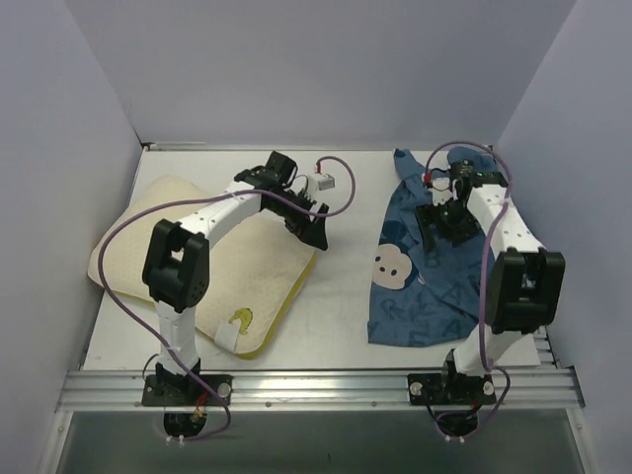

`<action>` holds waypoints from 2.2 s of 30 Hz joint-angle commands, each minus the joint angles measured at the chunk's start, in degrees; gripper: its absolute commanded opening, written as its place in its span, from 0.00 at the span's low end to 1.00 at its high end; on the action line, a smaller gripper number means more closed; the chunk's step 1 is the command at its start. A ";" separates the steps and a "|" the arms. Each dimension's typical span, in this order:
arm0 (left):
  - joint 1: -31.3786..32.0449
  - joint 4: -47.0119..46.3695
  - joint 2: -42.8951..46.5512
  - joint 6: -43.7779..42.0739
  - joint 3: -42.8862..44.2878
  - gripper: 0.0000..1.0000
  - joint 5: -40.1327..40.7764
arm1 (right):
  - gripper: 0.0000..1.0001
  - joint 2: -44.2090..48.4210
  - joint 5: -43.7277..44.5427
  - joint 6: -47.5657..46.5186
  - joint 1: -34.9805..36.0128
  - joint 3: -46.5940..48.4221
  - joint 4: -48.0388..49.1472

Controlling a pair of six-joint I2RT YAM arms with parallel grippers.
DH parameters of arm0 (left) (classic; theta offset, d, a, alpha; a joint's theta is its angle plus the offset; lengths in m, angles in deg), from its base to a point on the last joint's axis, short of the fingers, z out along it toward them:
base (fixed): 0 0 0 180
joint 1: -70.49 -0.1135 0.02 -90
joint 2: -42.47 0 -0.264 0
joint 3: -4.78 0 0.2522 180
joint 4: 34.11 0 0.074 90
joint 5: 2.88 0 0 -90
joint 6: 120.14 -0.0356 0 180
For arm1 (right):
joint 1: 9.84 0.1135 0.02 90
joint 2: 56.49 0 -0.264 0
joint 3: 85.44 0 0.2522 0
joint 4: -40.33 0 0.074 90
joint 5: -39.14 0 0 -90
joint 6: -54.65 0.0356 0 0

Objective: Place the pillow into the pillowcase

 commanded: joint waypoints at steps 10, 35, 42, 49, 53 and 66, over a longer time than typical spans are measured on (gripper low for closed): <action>-0.56 -4.86 8.94 -3.91 -6.58 0.92 2.13 | 0.05 -10.67 7.54 -0.10 -8.04 1.97 0.37; 16.31 -2.84 -2.91 -23.34 -1.23 0.93 -1.55 | 0.00 29.50 -16.28 -11.54 -52.36 -0.77 -17.66; 21.66 -2.84 -6.88 -31.06 -1.57 0.96 -3.58 | 0.00 27.13 -20.94 -1.88 -52.27 5.04 -17.84; 27.38 -3.10 -6.62 -31.69 -3.24 0.97 -7.09 | 0.00 29.06 -23.40 -0.53 -52.18 6.98 -19.68; 30.10 -4.24 -5.92 -30.02 -5.43 0.97 -5.17 | 0.00 31.08 -26.21 -0.28 -52.45 5.84 -20.39; 31.26 -25.66 -3.19 -20.35 -22.65 0.72 16.25 | 0.00 38.46 -33.17 7.71 -53.68 4.16 -22.23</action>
